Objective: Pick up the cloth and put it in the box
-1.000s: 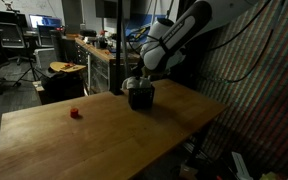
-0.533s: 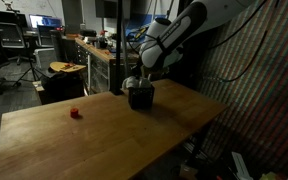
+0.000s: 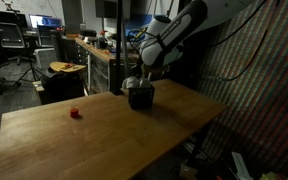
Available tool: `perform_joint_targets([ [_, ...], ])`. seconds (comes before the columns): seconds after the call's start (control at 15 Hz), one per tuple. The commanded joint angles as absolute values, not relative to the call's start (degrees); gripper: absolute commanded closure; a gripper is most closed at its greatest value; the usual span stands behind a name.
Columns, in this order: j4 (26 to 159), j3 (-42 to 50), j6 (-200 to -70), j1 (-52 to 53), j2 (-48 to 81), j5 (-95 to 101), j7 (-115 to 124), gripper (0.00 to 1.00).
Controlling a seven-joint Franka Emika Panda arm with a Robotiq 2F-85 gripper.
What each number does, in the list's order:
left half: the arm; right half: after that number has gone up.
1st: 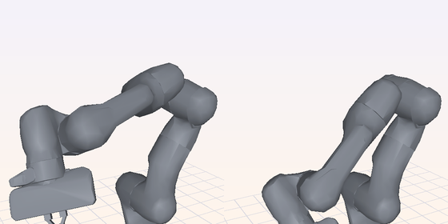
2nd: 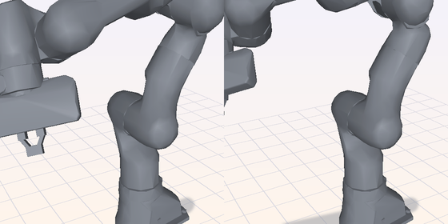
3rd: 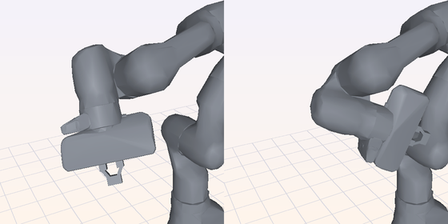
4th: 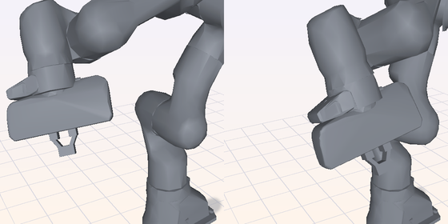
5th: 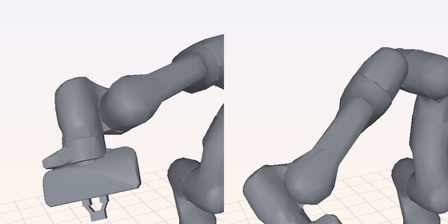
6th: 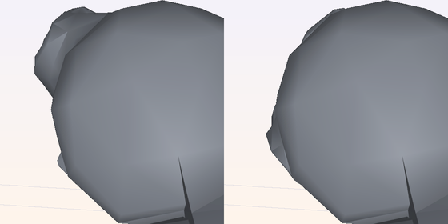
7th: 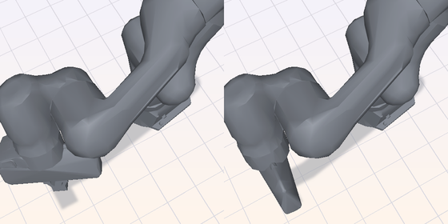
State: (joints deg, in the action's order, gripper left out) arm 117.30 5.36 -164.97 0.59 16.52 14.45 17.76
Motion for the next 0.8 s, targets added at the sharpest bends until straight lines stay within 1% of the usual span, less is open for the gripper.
perform_joint_targets([
  [0.0,118.76,6.24,-164.13,0.89,14.97,15.01,18.88,0.99],
  [0.73,120.73,6.34,-161.94,1.85,15.28,15.53,19.53,0.98],
])
